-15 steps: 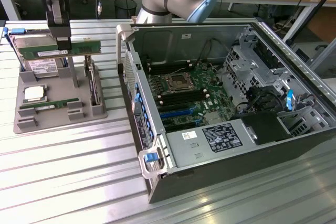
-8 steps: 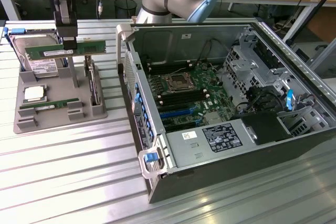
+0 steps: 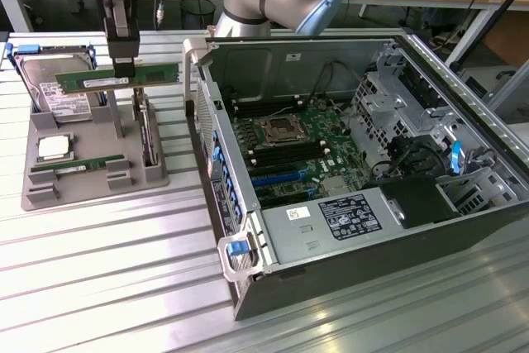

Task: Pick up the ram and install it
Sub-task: 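Pick up the ram and move it above insertion slot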

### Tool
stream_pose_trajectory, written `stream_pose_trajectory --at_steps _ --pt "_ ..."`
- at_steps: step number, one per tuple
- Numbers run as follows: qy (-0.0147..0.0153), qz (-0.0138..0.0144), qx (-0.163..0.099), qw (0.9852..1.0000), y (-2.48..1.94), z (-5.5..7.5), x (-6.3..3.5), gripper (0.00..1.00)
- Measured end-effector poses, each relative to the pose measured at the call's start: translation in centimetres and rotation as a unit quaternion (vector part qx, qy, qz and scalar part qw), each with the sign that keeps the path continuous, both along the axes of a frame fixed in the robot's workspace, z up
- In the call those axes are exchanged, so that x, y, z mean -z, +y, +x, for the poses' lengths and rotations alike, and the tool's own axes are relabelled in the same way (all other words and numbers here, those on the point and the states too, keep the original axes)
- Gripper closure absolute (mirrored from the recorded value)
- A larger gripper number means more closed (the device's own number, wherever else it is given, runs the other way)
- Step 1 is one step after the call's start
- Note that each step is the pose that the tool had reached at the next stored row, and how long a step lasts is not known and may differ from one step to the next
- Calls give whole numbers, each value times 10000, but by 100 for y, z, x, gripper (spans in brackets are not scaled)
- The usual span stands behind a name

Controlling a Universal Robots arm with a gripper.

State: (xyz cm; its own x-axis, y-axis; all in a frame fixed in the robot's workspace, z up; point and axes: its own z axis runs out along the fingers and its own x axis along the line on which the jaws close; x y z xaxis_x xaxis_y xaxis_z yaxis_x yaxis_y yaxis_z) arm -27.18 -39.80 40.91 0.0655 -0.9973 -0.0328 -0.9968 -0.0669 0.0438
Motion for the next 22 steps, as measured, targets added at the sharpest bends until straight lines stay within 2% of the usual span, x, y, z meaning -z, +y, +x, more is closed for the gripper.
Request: stream_pose_trajectory --at_steps 22 --pt "0 0 0 10000 0 328 0 87"
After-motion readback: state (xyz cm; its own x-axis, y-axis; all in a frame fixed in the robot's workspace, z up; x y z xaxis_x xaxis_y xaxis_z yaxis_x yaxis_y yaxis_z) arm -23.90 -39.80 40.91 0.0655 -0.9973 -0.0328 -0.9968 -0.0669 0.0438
